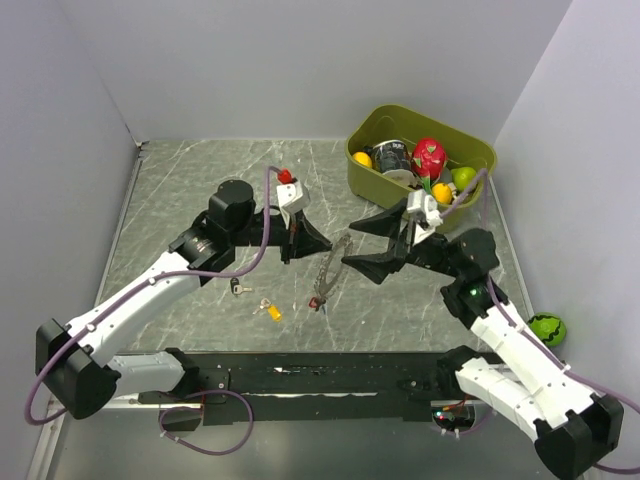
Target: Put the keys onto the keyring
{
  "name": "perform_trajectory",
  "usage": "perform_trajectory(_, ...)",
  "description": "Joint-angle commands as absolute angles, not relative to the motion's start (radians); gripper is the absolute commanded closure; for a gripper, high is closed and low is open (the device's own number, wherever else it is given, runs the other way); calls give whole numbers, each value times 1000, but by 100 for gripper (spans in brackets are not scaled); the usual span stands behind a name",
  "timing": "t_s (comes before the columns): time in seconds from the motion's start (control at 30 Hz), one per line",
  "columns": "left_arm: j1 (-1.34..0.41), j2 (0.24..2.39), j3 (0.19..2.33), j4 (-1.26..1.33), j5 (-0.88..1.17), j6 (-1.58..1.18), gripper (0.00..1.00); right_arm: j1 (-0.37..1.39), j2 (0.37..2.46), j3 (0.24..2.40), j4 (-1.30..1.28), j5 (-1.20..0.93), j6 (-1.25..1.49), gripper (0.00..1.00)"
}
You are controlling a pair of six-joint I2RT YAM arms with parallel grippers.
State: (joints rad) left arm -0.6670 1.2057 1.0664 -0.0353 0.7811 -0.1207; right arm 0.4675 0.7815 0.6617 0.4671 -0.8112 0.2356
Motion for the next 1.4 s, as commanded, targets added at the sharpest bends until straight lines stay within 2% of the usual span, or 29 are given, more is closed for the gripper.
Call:
perform_trajectory(0.0,-710,1151,1152,-199,701,35,99,463,839,794,286,-1002,92,22)
perform_trajectory(0.27,-745,1137,1157,-241,680,74,99,463,926,884,83,-1051,-61,50)
perform_trajectory(0.8,-765,1121,1157,-221,695,66,99,463,1005,877,113,-1083,-40,53)
perform_trajectory(0.9,-770,1124,1155,-213,696,64,99,463,1020,874,141,-1101,-12,57)
perform_trajectory(1.1,-779,1132,1158,-204,692,58,99,472,1043,883,153,-1127,-2,72)
perform_trajectory(1.13,-779,1134,1157,-201,690,58,99,476,1048,888,141,-1126,-3,79)
perform_trajectory(1.2,-784,1132,1157,-195,689,54,99,477,1060,900,112,-1127,-12,87)
perform_trajectory(1.23,-785,1129,1155,-193,690,54,99,477,1063,905,104,-1129,-15,97)
perform_trajectory(1.37,-790,1120,1146,-173,669,40,99,477,1062,896,121,-1124,-3,100)
